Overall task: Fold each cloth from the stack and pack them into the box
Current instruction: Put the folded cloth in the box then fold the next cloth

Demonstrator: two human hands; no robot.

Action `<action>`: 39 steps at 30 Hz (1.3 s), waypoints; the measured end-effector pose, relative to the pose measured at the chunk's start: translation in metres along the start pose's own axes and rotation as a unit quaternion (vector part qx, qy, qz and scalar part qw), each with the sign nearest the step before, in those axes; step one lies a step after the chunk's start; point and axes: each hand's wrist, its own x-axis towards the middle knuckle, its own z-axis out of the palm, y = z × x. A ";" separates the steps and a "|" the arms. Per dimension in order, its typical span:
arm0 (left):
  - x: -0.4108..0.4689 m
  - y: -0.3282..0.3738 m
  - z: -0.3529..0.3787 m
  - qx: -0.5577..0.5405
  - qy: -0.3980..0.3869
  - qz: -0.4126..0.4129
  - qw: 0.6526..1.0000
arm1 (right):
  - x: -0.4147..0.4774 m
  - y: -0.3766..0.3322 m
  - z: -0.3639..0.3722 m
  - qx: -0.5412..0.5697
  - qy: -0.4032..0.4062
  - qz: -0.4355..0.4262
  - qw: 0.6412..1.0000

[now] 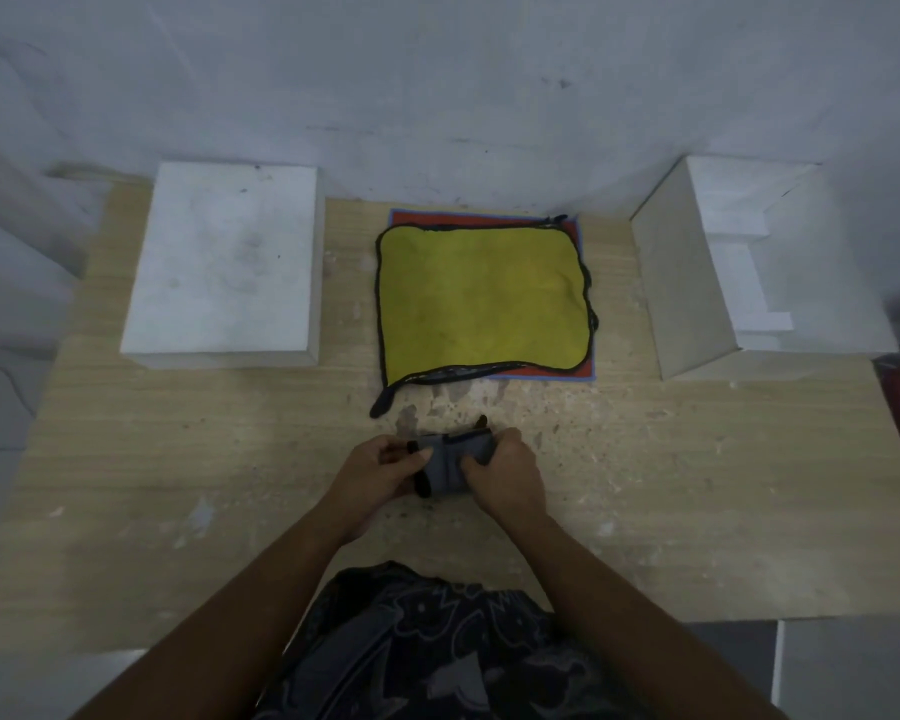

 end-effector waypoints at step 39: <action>0.016 0.167 0.335 0.035 -0.038 0.269 0.962 | 0.101 0.077 -0.336 0.618 0.060 -0.085 0.780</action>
